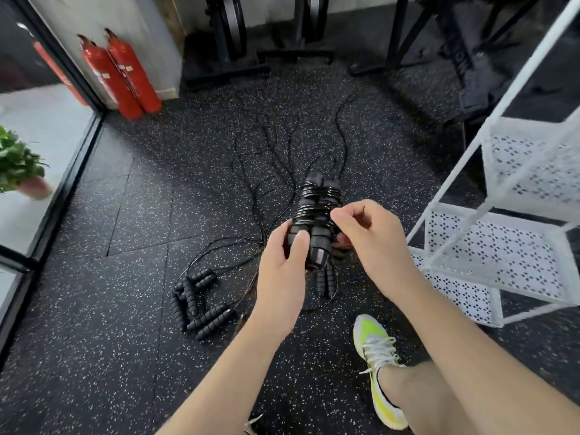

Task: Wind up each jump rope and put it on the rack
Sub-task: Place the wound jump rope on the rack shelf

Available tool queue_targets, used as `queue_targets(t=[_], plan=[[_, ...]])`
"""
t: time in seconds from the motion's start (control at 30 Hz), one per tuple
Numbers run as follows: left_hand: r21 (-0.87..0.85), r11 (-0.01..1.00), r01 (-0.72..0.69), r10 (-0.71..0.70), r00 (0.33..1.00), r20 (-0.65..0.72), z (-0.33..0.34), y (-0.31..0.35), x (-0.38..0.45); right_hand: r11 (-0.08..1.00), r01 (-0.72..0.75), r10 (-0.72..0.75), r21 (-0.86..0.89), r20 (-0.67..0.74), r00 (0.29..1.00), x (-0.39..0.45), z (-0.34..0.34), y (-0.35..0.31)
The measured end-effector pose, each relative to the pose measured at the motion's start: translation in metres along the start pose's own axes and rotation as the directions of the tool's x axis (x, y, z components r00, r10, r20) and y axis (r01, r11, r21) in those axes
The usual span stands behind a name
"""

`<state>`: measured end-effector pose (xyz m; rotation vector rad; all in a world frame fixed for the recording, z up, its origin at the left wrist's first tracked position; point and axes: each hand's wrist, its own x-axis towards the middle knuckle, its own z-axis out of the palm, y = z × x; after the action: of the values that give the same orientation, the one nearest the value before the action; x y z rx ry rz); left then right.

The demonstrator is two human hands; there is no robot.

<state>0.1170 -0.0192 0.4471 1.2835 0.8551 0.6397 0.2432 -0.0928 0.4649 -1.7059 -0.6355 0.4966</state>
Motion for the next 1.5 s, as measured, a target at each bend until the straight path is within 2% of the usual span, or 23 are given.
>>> queue_targets(t=[0.13,0.23,0.37,0.67,0.8,0.87,1.0,1.1,1.23,1.5], plan=[[0.093,0.991,-0.098,0.097,0.995,0.019,0.029,0.008,-0.017,0.996,-0.048,0.053,0.071,-0.071,0.996,-0.010,-0.032,-0.010],[0.116,0.982,-0.147,0.137,0.987,0.088,0.058,0.016,-0.029,0.999,-0.051,0.051,0.001,-0.148,0.988,-0.023,-0.062,-0.015],[0.197,0.959,-0.202,0.168,0.970,0.174,0.099,0.032,-0.053,0.999,-0.043,0.049,0.031,-0.238,0.970,-0.043,-0.114,-0.023],[0.383,0.870,-0.311,0.138,0.899,0.416,0.197,0.058,-0.095,0.999,-0.046,0.037,-0.013,-0.376,0.926,-0.081,-0.234,-0.019],[0.425,0.825,-0.372,0.157,0.874,0.459,0.252,0.060,-0.100,0.998,-0.039,0.017,-0.040,-0.450,0.893,-0.082,-0.283,-0.013],[0.431,0.815,-0.387,0.166,0.869,0.467,0.280,0.059,-0.098,0.993,-0.035,-0.021,-0.111,-0.474,0.880,-0.077,-0.305,-0.007],[0.458,0.790,-0.407,0.153,0.855,0.496,0.334,0.057,-0.085,0.982,-0.046,-0.053,-0.182,-0.505,0.862,-0.061,-0.344,0.008],[0.488,0.787,-0.377,0.120,0.870,0.478,0.373,0.055,-0.067,0.956,-0.080,-0.079,-0.282,-0.510,0.857,-0.044,-0.369,0.020],[0.551,0.762,-0.339,0.067,0.888,0.455,0.417,0.055,-0.044,0.877,-0.105,-0.134,-0.468,-0.449,0.883,-0.019,-0.395,0.038],[0.616,0.728,-0.301,0.010,0.903,0.429,0.466,0.048,-0.007,0.716,-0.155,-0.147,-0.681,-0.364,0.920,0.008,-0.423,0.069]])
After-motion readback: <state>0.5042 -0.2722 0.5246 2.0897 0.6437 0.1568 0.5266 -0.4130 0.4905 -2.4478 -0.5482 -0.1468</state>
